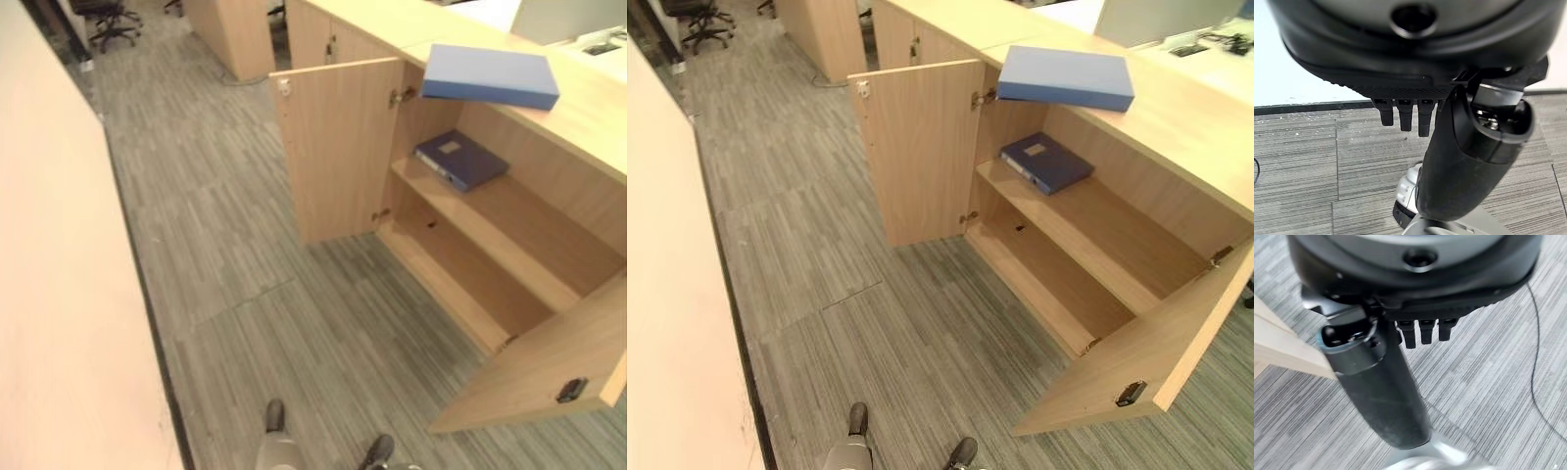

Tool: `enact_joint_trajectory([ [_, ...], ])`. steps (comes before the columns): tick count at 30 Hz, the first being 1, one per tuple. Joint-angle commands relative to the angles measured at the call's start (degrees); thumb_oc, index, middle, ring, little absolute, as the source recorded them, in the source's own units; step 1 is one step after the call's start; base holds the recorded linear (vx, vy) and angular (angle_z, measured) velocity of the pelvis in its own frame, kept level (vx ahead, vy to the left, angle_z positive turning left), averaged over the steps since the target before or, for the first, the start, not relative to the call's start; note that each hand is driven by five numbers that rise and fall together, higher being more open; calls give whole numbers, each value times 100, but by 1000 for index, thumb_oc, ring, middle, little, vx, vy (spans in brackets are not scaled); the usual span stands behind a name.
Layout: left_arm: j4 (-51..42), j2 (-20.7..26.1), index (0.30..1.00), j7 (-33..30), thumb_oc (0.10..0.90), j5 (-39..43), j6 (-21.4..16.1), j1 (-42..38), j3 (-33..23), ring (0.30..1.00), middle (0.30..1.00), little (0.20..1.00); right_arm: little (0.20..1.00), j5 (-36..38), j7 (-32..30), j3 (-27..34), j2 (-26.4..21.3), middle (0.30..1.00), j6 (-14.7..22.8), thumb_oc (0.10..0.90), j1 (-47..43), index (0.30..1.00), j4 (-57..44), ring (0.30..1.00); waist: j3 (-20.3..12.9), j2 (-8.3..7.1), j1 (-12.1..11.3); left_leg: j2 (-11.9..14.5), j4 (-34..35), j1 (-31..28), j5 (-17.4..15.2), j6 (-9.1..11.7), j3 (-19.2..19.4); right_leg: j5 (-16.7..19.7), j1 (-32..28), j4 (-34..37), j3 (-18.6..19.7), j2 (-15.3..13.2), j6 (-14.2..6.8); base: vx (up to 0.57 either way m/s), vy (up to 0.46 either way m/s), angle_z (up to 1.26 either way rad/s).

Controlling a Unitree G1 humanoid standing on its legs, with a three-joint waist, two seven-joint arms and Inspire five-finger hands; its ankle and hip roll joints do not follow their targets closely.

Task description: Put the empty folder in the office cabinet

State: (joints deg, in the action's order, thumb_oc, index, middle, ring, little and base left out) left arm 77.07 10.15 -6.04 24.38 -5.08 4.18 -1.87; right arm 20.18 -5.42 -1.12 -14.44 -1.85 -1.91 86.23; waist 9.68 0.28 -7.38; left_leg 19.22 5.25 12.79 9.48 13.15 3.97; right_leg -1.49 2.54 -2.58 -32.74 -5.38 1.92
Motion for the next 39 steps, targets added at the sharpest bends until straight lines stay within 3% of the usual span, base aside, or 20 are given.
enact_joint_trajectory([
  [1, -116, -14, 900, -65, 800, 6, -13, 286, 53, 900, 900, 900, 900, -265, 28, 217, -218, 900, -119, 800, -11, 900, 109, 900, 70, -8, -340, 139, -73, 351, 544, -142, -183, -201, -904, -203, 727, -1066, -1098, 335, 396, -74],
  [3, -4, -102, 900, -33, 800, -67, 29, 384, 4, 900, 900, 900, 900, -385, 70, 280, -183, 900, -164, 800, 54, 900, 139, 900, -196, 121, -400, 112, -120, 192, 634, -121, -105, 62, -1016, -14, 762, -1184, -1221, 241, 414, -83],
  [7, -38, -46, 900, 17, 800, -255, 52, 370, 96, 900, 900, 900, 900, -532, 109, 261, -121, 900, -241, 800, 62, 900, 139, 900, -260, -6, -450, -238, -667, 279, 295, -246, -50, 329, -1170, 162, 744, -1561, -1366, 207, 315, -52],
  [8, -38, -14, 900, 36, 800, -315, 51, 367, 136, 900, 900, 900, 900, -617, 160, 239, -92, 900, -263, 800, 63, 900, 135, 900, -284, -80, -476, -427, -913, 347, 63, -356, -22, 462, -1173, 164, 705, -1746, -1433, 251, 439, 13],
  [9, -64, 67, 900, 69, 800, -435, 104, 327, 179, 900, 900, 900, 900, -764, 212, 172, -61, 900, -318, 800, -22, 900, 127, 900, -327, -196, -492, -846, -1102, 339, -264, -611, 100, 989, -1062, -11, 698, -2172, -1553, 257, 489, 31],
  [11, -123, 139, 900, 74, 800, -501, 119, 296, 221, 900, 900, 900, 900, -839, 209, 97, -50, 900, -344, 800, -135, 900, 49, 900, -364, -209, -502, -1263, -1020, 145, -438, -883, 253, 1616, -934, -478, 638, -2627, -1553, 215, 492, 45],
  [14, -191, 223, 900, 89, 800, -576, 168, 308, 266, 900, 900, 900, 900, -815, 187, -75, 24, 900, -284, 800, -285, 900, -272, 900, -386, -164, -473, -1768, -666, -482, -689, -1181, 358, 1922, -875, -1418, 443, -3075, -1543, 312, 486, 26],
  [15, -216, 258, 900, 88, 800, -587, 179, 326, 258, 900, 900, 900, 900, -783, 185, -184, 66, 900, -250, 800, -345, 900, -412, 900, -347, -170, -438, -1894, -521, -694, -730, -1266, 387, 1876, -785, -1671, 419, -3052, -1505, 352, 508, 13],
  [16, -253, 298, 900, 106, 800, -551, 201, 375, 198, 900, 900, 900, 900, -752, 213, -363, 141, 900, -202, 800, -451, 900, -633, 900, -243, -153, -402, -2008, -382, -982, -829, -1394, 458, 1561, -561, -2018, 333, -2854, -1425, 272, 356, 6],
  [17, -256, 299, 900, 108, 800, -551, 203, 376, 190, 900, 900, 900, 900, -750, 211, -370, 143, 900, -205, 800, -452, 900, -638, 900, -232, -155, -405, -2003, -374, -998, -832, -1390, 466, 1535, -554, -2044, 347, -2856, -1418, 240, 297, 2],
  [19, -292, 302, 900, 101, 800, -458, 189, 441, 173, 900, 900, 900, 900, -715, 255, -671, 198, 900, -86, 800, -776, 900, -1013, 900, 83, -81, -380, -2109, -467, -1360, -1151, -1504, 614, 1328, 106, -2287, -201, -2408, -1396, 234, 238, -38],
  [20, -292, 298, 900, 102, 800, -458, 190, 433, 159, 900, 900, 900, 900, -712, 253, -681, 197, 900, -90, 800, -788, 900, -1015, 900, 100, -67, -381, -2085, -483, -1369, -1176, -1495, 621, 1311, 95, -2287, -198, -2384, -1386, 220, 139, -58],
  [22, -259, 272, 900, 139, 800, -444, 197, 506, 97, 900, 900, 900, 900, -687, 255, -954, 246, 900, -4, 800, -1013, 900, -1332, 900, 406, -99, -304, -2089, -717, -1694, -1486, -1467, 704, 1365, 592, -1538, -560, -1897, -1419, 155, -50, -60],
  [23, -258, 272, 900, 141, 800, -446, 196, 504, 85, 900, 900, 900, 900, -684, 253, -963, 250, 900, -7, 800, -1016, 900, -1336, 900, 413, -88, -304, -2067, -729, -1698, -1497, -1460, 711, 1381, 567, -1493, -568, -1860, -1411, 191, -135, -66],
  [24, -208, 238, 900, 176, 800, -486, 209, 557, 34, 900, 900, 900, 900, -676, 242, -1057, 261, 900, 23, 800, -1041, 900, -1473, 900, 487, -210, -281, -2123, -725, -1837, -1583, -1421, 727, 1514, 772, -990, -865, -1763, -1416, 115, -96, -40],
  [27, -167, 226, 900, 200, 800, -526, 201, 574, -55, 900, 900, 900, 900, -694, 222, -1073, 260, 900, 5, 800, -979, 900, -1493, 900, 464, -271, -245, -2040, -730, -1932, -1693, -1306, 676, 1635, 884, -478, -955, -1541, -1458, 164, -122, -8],
  [30, -88, 197, 900, 221, 800, -567, 205, 639, -168, 900, 900, 900, 900, -705, 199, -984, 250, 900, -18, 800, -822, 900, -1304, 900, 308, -384, -308, -2024, -672, -1981, -1774, -1235, 682, 1624, 598, 85, -1275, -1405, -1387, 280, -200, 23],
  [32, -53, 178, 900, 204, 800, -563, 226, 688, -216, 900, 900, 900, 900, -739, 162, -900, 213, 900, -39, 800, -751, 900, -1128, 900, 172, -376, -272, -1944, -605, -2015, -1773, -1186, 687, 1573, 506, 118, -1365, -1327, -1323, 238, -112, 20],
  [37, -46, 145, 900, 148, 800, -640, 206, 619, -124, 900, 900, 900, 900, -795, 62, -758, 86, 900, -77, 800, -698, 900, -800, 900, 127, -274, -191, -1771, -444, -2009, -1717, -1103, 588, 1356, 625, -208, -1381, -1357, -1218, 144, -92, 14],
  [39, -108, 180, 900, 89, 800, -602, 170, 465, -10, 900, 900, 900, 900, -683, -27, -587, -53, 900, -72, 800, -747, 900, -749, 900, 244, -171, -38, -1652, -313, -2000, -1674, -1074, 531, 1212, 905, -666, -1313, -1526, -1173, 113, -86, 17],
])
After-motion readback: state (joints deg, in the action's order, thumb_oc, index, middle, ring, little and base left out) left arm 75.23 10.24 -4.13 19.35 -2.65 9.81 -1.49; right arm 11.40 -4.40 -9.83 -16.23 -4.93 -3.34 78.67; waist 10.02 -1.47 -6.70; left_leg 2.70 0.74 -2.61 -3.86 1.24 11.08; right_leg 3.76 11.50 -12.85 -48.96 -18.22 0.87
